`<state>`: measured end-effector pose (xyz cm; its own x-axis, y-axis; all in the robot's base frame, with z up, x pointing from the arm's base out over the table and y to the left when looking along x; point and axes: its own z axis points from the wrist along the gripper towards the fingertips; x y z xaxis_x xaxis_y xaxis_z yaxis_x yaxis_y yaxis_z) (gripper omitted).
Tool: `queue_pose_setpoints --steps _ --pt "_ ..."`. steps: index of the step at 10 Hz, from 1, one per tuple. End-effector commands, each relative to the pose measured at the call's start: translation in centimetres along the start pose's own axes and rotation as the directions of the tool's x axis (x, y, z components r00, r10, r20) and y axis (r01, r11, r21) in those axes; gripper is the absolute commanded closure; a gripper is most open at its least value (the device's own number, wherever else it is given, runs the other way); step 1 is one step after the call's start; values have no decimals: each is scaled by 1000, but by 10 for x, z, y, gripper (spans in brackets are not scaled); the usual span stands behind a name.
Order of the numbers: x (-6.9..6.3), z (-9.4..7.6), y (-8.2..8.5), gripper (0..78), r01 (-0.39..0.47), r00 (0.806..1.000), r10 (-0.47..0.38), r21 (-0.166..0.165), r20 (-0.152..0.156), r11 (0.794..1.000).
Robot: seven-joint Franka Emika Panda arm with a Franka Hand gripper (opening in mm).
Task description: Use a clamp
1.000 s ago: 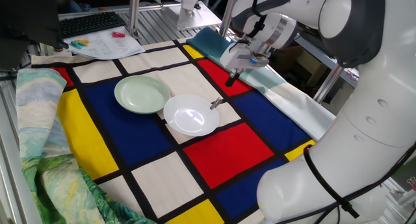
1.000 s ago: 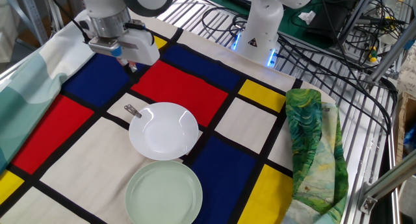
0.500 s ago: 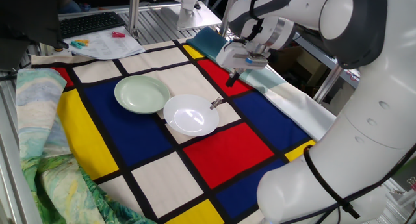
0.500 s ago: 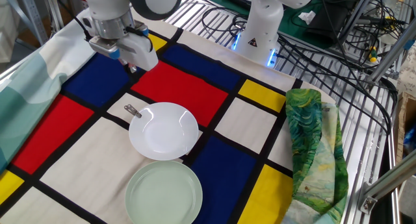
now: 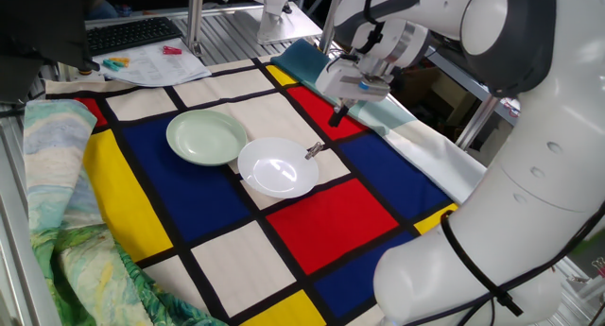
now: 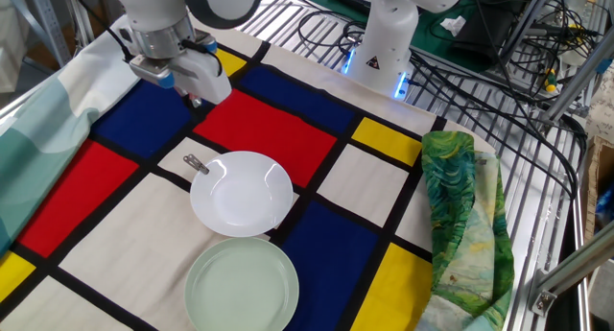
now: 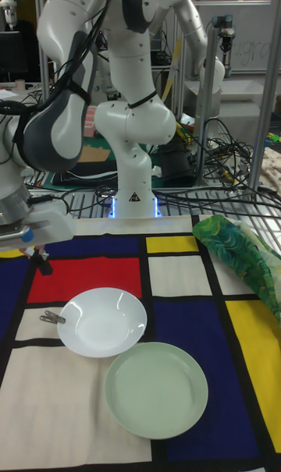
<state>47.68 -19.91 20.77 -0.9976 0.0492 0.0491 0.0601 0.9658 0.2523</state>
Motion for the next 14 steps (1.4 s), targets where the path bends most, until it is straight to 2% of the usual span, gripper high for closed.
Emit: queue_pose_setpoints --steps 1,2,3,5,6,8,11,14 --pt "-8 4 -21 776 59 998 -59 -30 12 998" --pt "-11 6 -32 776 70 997 -70 -69 13 995" --pt "-10 8 -35 776 69 998 -69 -88 11 994" --pt "-10 14 -39 776 66 998 -64 -108 21 992" --pt "-10 15 -40 776 68 998 -66 -108 21 992" --pt "-12 23 -51 776 94 996 -91 -137 27 986" --pt "-12 38 -58 776 112 993 -106 -154 48 982" --pt "-11 48 -63 776 122 992 -114 -172 55 978"
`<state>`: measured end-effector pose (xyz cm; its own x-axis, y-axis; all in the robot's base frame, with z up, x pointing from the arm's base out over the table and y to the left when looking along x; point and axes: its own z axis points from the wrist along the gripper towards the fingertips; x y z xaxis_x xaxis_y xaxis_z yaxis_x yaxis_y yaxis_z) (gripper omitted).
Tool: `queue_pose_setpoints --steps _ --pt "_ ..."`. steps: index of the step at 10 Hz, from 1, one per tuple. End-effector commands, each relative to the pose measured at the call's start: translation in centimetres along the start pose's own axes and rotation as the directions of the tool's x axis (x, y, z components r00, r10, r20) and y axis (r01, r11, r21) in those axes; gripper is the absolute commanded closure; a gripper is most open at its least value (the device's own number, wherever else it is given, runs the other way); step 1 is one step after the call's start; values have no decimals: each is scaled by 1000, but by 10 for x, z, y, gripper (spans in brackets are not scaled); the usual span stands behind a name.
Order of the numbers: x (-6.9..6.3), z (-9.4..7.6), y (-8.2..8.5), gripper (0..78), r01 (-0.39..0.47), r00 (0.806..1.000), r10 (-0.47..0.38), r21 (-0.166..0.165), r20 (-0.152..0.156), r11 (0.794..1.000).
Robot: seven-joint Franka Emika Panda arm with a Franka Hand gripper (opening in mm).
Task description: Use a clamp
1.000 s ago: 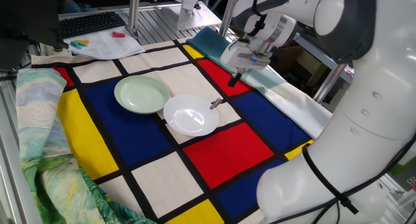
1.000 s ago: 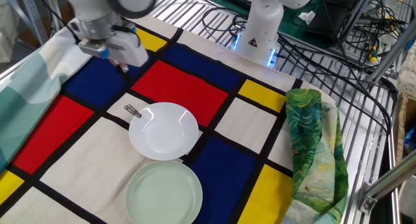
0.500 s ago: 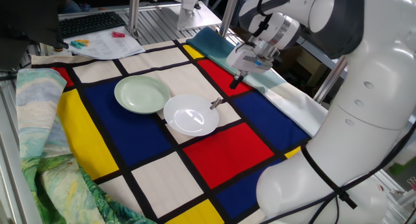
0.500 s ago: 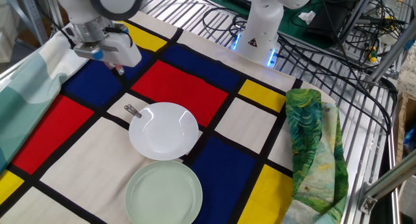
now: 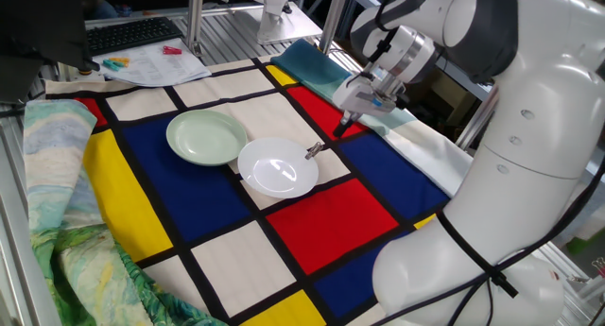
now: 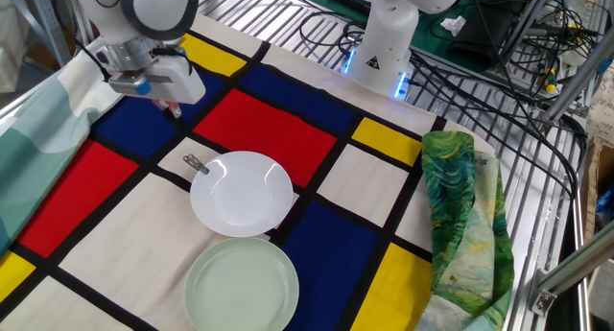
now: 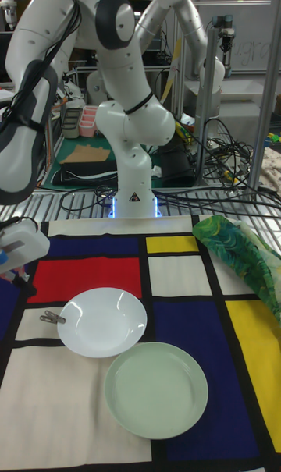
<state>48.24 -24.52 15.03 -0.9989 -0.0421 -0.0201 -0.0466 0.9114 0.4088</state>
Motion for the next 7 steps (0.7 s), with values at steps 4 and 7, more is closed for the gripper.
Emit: queue_pose_setpoints --steps 4,7 --pt "1 11 -9 776 11 1000 -11 -28 18 1000" --pt "1 11 -8 776 -5 1000 6 -36 28 999"
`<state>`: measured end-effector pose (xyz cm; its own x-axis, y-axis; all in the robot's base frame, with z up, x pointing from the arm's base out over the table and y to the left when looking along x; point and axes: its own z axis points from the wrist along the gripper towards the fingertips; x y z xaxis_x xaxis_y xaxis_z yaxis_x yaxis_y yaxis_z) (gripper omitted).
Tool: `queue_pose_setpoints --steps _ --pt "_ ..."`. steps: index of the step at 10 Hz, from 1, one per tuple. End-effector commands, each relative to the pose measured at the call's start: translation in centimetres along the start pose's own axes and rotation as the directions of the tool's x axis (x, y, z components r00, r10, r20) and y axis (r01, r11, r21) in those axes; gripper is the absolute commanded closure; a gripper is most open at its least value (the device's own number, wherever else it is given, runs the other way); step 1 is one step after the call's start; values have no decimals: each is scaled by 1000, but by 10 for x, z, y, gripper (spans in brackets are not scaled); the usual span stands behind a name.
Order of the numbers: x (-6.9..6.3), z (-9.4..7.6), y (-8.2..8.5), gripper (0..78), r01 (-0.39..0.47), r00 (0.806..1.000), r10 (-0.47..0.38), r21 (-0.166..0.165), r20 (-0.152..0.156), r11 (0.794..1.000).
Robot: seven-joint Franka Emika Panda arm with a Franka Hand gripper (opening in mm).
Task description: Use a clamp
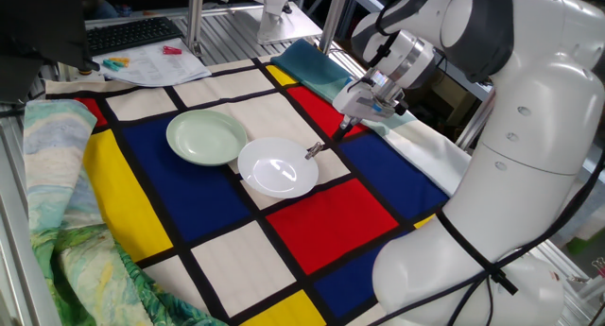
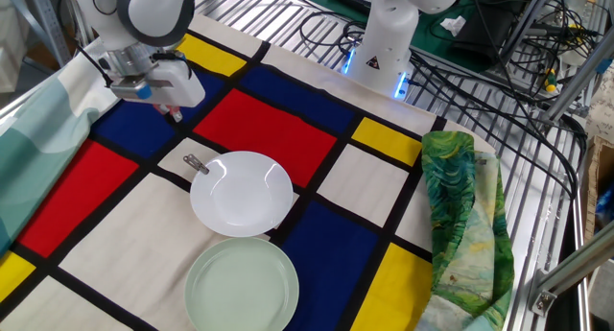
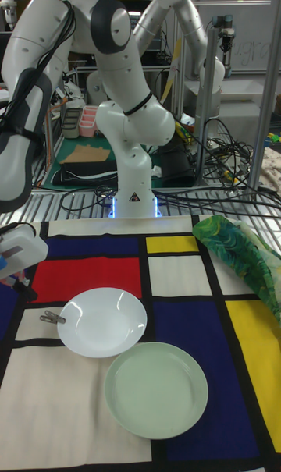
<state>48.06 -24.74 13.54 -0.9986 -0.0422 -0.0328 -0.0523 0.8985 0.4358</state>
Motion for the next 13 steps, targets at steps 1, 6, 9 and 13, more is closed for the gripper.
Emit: queue_pose_setpoints --steps 1,6,9,13 --pt "-1 -2 0 776 -13 1000 13 -5 21 1000" --pt "-1 -2 0 776 -92 995 92 4 37 996" --pt "-1 -2 0 776 -142 989 142 10 -29 990" --pt "-1 -2 0 776 -108 993 108 5 -39 994"
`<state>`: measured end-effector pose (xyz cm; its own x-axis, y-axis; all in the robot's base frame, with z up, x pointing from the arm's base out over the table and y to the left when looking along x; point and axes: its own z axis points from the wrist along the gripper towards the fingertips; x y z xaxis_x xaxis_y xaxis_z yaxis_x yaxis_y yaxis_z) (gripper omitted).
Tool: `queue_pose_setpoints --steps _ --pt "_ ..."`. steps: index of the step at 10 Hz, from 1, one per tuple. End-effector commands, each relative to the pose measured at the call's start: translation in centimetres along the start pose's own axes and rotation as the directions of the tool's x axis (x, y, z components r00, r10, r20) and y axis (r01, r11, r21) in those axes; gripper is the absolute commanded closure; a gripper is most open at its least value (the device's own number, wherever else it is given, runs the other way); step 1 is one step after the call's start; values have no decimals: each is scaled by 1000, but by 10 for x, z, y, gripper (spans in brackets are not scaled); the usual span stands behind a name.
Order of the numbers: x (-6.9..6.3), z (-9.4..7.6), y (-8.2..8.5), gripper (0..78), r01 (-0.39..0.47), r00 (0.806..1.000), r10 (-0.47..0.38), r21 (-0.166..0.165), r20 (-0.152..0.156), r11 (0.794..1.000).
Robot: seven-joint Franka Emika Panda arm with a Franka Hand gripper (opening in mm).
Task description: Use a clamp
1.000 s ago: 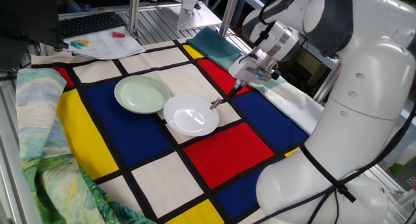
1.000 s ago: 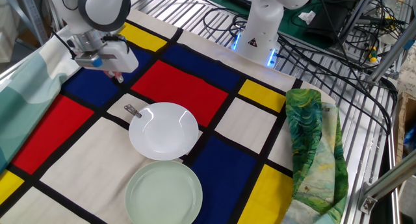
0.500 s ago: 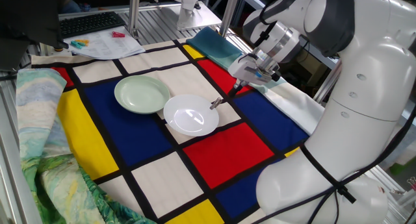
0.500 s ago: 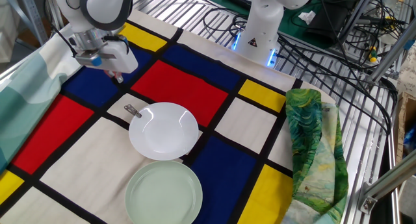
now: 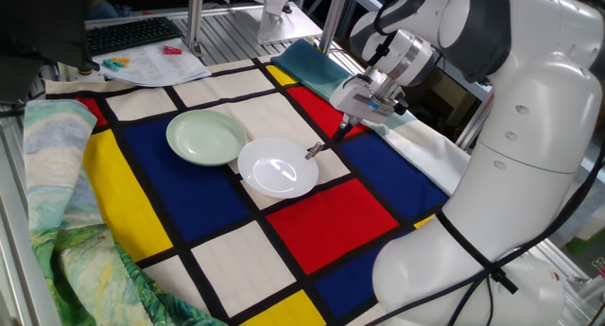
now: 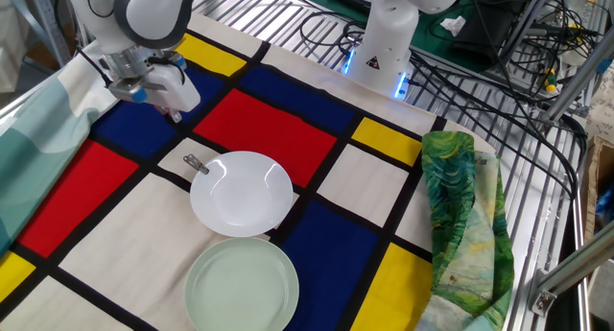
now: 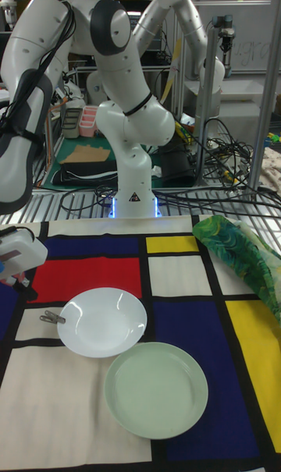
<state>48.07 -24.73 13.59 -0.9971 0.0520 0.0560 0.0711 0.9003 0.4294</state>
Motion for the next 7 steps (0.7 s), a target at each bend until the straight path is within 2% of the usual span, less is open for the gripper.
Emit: queue_pose_setpoints --steps 1,4,5,7 --pt "-1 -1 0 776 23 1000 -23 -6 1 1000" --pt "-2 2 -1 776 18 1000 -18 -24 1 1000" --pt "-2 7 -1 776 9 1000 -9 -49 -2 999" --pt "-4 17 -2 776 11 1000 -11 -65 1 998"
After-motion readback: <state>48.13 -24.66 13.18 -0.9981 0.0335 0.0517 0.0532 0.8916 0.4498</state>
